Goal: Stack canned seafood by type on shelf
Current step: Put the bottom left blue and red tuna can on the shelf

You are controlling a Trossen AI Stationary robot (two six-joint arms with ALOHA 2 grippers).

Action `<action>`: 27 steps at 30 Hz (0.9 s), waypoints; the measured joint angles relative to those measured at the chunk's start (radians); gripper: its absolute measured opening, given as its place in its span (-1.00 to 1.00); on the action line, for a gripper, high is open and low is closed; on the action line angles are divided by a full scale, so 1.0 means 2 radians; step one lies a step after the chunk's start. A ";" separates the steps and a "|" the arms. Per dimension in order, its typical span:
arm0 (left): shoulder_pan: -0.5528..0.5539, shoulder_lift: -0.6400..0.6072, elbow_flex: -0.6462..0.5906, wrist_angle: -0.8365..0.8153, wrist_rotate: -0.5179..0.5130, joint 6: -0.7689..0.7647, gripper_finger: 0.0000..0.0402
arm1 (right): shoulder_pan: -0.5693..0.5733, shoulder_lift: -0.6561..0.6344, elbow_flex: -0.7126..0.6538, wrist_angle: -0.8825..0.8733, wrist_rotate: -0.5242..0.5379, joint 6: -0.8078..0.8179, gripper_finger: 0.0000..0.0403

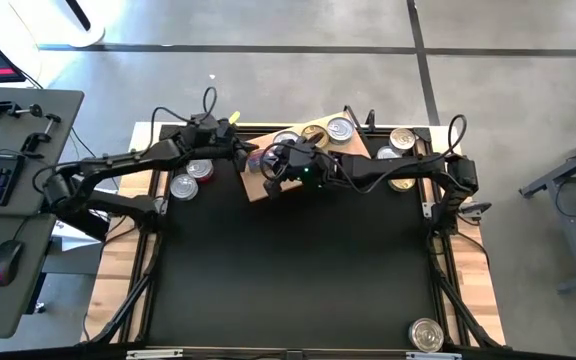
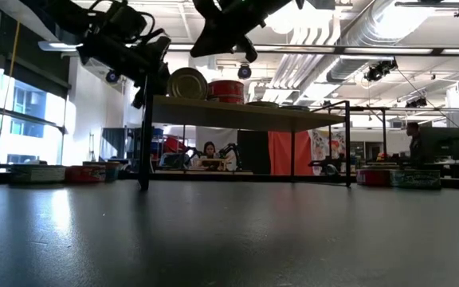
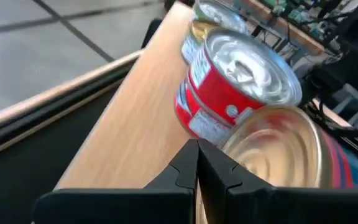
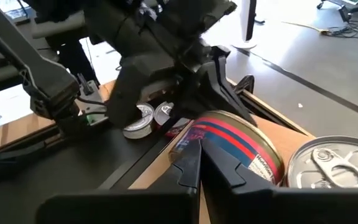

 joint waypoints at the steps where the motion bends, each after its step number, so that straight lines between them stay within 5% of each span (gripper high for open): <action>1: 0.000 0.003 0.001 0.000 0.000 0.001 -1.00 | 0.000 0.000 0.000 0.000 0.002 0.002 -1.00; 27: -0.007 -0.008 0.000 -0.002 0.026 0.012 -1.00 | 0.003 0.037 0.027 0.001 0.040 0.012 -1.00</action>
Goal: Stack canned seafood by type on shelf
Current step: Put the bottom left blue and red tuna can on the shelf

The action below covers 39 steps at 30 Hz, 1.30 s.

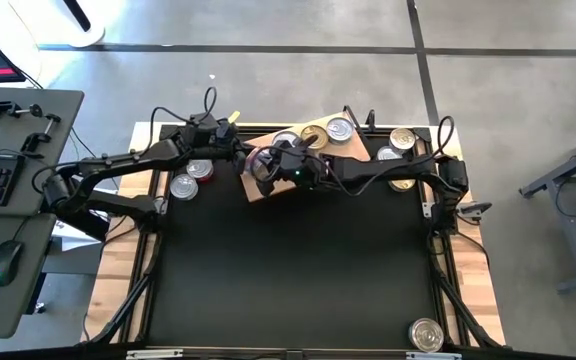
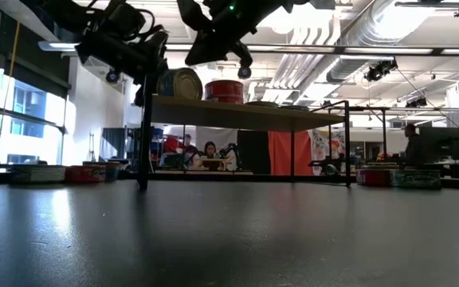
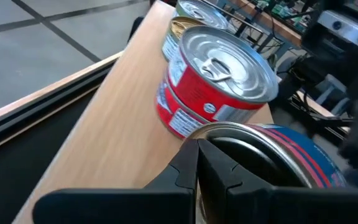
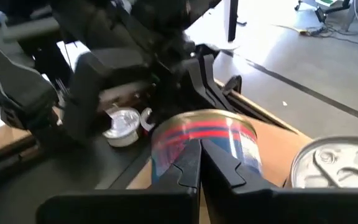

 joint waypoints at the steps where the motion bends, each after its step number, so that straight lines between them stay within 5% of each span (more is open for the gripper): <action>1: -0.003 0.000 0.000 -0.001 0.000 0.000 -1.00 | 0.000 0.000 0.000 -0.004 0.000 0.002 -1.00; 12: -0.004 -0.010 0.000 -0.003 0.001 0.004 -1.00 | 0.039 0.001 0.000 -0.098 0.021 0.021 -1.00; 23: -0.007 -0.071 0.001 -0.031 0.016 0.036 -1.00 | 0.016 0.040 -0.001 -0.068 -0.003 0.009 -1.00; 39: -0.026 -0.074 0.001 -0.038 0.012 0.031 -1.00 | 0.002 0.058 0.000 -0.037 -0.025 0.012 -1.00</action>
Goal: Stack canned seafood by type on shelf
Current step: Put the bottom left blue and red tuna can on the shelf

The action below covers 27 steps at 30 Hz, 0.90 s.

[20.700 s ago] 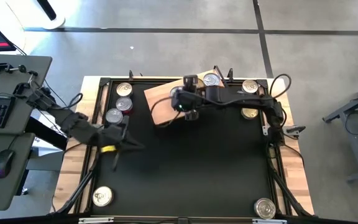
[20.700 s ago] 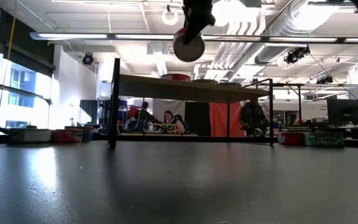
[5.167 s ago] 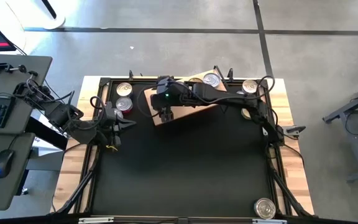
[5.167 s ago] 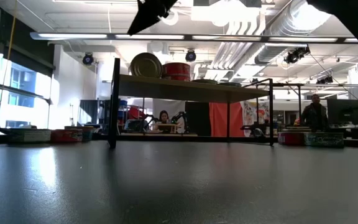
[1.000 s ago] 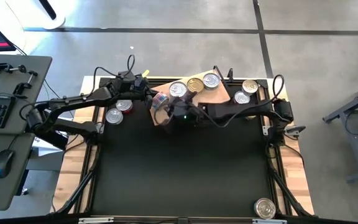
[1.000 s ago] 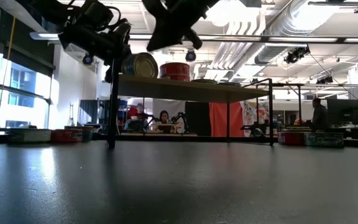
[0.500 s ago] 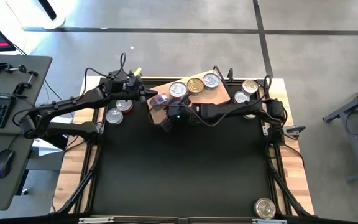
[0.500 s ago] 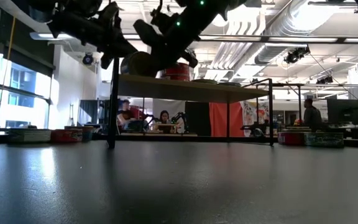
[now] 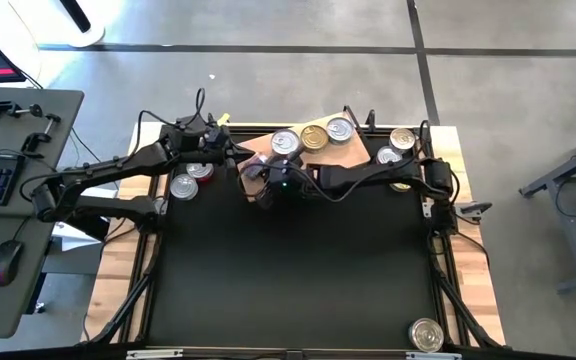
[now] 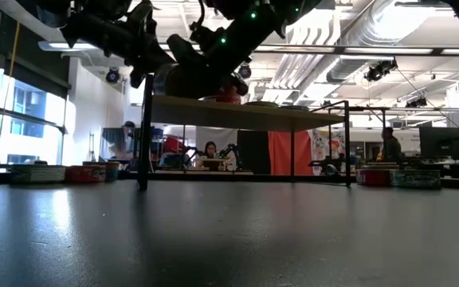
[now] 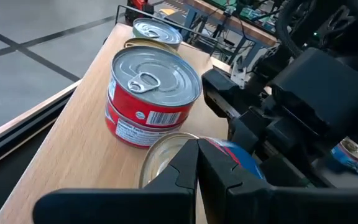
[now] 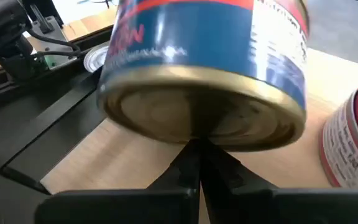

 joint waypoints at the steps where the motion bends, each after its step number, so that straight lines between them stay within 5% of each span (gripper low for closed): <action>1: -0.002 0.000 0.000 0.001 -0.001 0.000 -1.00 | 0.000 0.002 0.000 0.006 0.000 0.000 -1.00; 8: -0.019 0.002 0.000 0.013 -0.002 -0.008 -1.00 | 0.000 0.004 0.000 0.023 0.001 -0.003 -1.00; 27: -0.027 -0.021 0.006 0.014 -0.032 0.000 -1.00 | 0.008 -0.086 0.001 -0.216 -0.048 -0.069 -1.00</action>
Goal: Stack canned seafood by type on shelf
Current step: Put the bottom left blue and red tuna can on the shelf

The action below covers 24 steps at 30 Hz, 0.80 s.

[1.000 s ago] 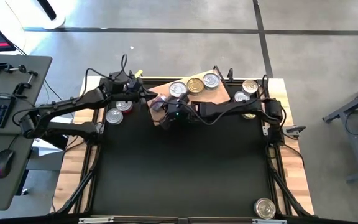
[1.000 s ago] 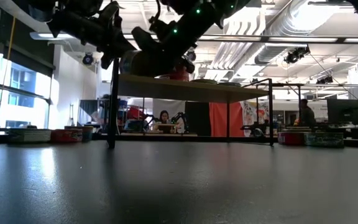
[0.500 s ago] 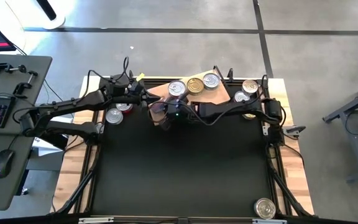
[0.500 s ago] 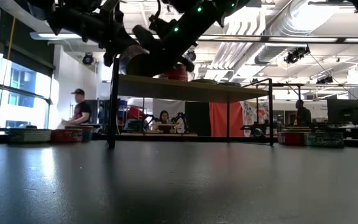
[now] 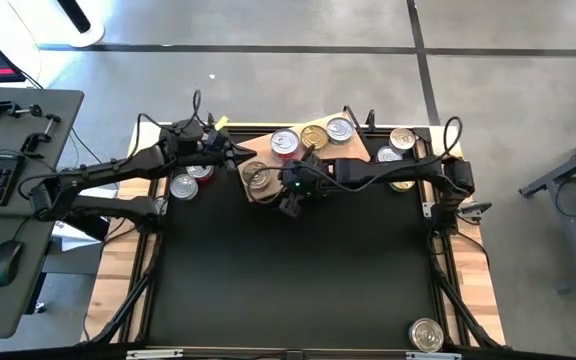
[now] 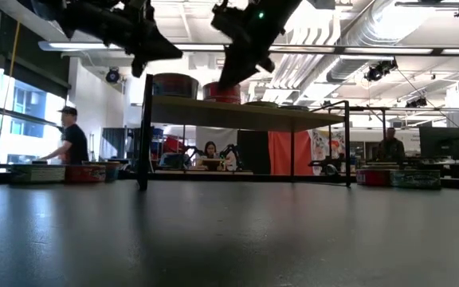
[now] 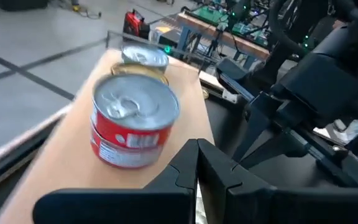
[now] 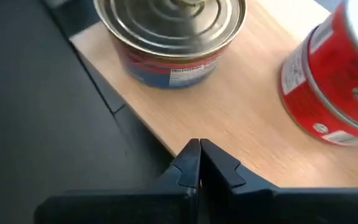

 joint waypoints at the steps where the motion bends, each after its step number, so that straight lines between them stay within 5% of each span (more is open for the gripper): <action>1: 0.001 -0.007 0.006 -0.008 -0.002 0.002 -1.00 | 0.000 -0.005 0.000 0.000 -0.007 0.000 -1.00; 6: -0.022 -0.069 0.019 -0.042 -0.003 -0.002 -1.00 | 0.018 -0.018 0.001 0.049 -0.042 0.015 -1.00; 12: -0.113 -0.141 0.019 -0.065 -0.008 -0.048 -1.00 | 0.036 0.012 0.000 0.114 -0.047 0.017 -1.00; 19: -0.236 -0.175 0.019 -0.048 -0.124 -0.054 -1.00 | 0.026 0.035 0.000 0.156 -0.046 0.017 -1.00; 24: -0.297 -0.175 0.019 0.024 -0.153 -0.052 -1.00 | 0.014 0.040 0.000 0.175 -0.053 0.021 -1.00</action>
